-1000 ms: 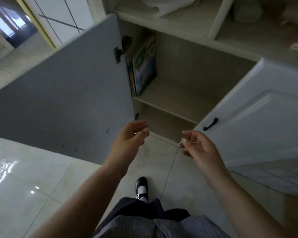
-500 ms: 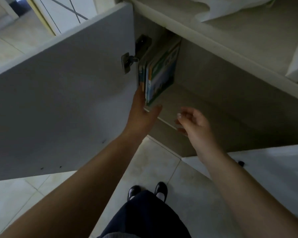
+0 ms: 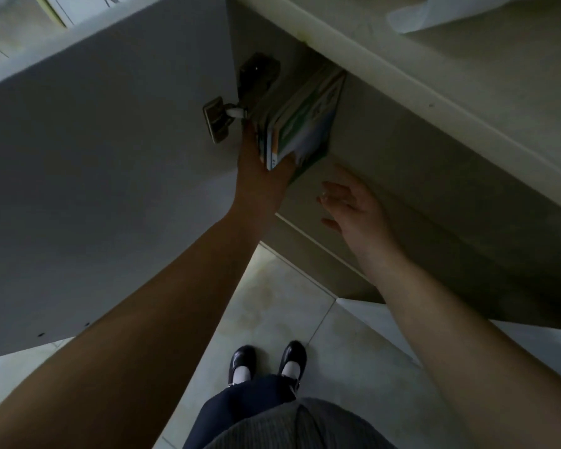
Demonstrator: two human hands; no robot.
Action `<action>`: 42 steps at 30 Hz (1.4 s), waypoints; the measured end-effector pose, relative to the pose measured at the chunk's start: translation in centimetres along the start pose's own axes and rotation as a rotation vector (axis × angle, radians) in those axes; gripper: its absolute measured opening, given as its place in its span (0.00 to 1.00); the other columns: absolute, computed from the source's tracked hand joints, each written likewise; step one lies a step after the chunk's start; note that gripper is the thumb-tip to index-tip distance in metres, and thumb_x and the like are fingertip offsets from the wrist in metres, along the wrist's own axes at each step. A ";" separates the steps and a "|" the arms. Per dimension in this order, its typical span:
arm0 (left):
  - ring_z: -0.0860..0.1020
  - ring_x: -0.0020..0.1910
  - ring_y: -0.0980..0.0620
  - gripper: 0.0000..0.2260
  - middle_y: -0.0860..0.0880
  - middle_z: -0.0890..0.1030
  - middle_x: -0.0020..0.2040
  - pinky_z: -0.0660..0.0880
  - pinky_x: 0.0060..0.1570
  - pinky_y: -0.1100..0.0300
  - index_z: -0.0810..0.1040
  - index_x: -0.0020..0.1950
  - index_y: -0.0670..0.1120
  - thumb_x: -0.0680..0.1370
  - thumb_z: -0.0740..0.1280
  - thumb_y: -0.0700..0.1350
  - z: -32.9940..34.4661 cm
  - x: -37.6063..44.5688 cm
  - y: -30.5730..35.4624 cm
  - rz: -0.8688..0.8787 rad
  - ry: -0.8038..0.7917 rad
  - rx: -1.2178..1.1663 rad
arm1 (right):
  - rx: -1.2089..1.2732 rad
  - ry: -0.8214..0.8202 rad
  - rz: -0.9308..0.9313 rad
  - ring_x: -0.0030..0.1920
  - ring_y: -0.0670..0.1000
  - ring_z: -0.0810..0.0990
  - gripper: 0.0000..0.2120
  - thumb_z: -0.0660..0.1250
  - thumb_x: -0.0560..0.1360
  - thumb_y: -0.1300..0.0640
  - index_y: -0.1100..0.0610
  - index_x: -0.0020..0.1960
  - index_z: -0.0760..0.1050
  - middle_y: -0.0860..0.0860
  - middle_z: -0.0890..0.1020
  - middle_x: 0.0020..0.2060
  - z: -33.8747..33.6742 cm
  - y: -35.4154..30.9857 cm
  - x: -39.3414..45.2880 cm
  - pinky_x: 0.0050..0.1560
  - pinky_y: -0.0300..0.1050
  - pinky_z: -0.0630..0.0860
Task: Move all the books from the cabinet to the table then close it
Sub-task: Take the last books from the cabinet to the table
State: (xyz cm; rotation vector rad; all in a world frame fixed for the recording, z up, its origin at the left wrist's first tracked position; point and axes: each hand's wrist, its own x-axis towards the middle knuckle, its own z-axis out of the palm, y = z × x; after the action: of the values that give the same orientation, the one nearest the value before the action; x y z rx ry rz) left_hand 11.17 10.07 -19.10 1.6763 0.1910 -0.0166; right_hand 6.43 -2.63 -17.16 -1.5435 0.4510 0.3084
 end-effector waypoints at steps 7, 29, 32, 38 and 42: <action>0.68 0.66 0.51 0.36 0.49 0.69 0.67 0.69 0.64 0.57 0.59 0.75 0.42 0.69 0.67 0.47 1.1 1.2 -0.9 -0.047 0.071 0.080 | -0.012 -0.003 0.007 0.60 0.47 0.74 0.23 0.59 0.78 0.64 0.50 0.71 0.65 0.48 0.74 0.59 -0.4 -0.6 0.9 0.54 0.39 0.74; 0.75 0.52 0.54 0.21 0.48 0.79 0.54 0.68 0.48 0.64 0.73 0.61 0.44 0.72 0.72 0.51 3.3 2.9 -4.0 -0.043 0.020 0.382 | -0.046 -0.005 0.089 0.62 0.46 0.73 0.23 0.57 0.79 0.65 0.53 0.73 0.63 0.50 0.72 0.67 -2.9 1.1 1.4 0.55 0.39 0.74; 0.79 0.50 0.50 0.23 0.47 0.81 0.51 0.75 0.50 0.57 0.76 0.58 0.44 0.69 0.71 0.56 2.6 2.3 -3.5 -0.045 -0.066 0.379 | -0.042 -0.039 0.139 0.61 0.46 0.74 0.19 0.58 0.80 0.63 0.49 0.68 0.67 0.43 0.76 0.57 -3.5 1.3 1.2 0.59 0.44 0.73; 0.83 0.45 0.52 0.16 0.52 0.84 0.46 0.81 0.48 0.46 0.80 0.47 0.57 0.62 0.68 0.60 1.5 -1.7 -1.0 -0.161 -0.134 0.151 | 0.030 0.003 0.286 0.67 0.56 0.71 0.25 0.62 0.77 0.60 0.51 0.73 0.62 0.53 0.71 0.69 -4.9 4.0 -0.6 0.67 0.56 0.70; 0.84 0.45 0.53 0.09 0.56 0.85 0.42 0.81 0.50 0.46 0.81 0.42 0.61 0.63 0.71 0.53 0.5 -5.2 1.0 -0.247 -0.192 -0.019 | -0.077 0.063 0.273 0.66 0.54 0.72 0.28 0.66 0.75 0.51 0.49 0.73 0.62 0.47 0.70 0.69 -7.5 5.9 -3.4 0.67 0.59 0.69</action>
State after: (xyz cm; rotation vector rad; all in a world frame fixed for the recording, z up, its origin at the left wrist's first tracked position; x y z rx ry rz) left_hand 6.27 8.92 -17.56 1.6129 0.2513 -0.3586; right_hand 0.03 -9.73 -20.56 -1.5703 0.7086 0.4943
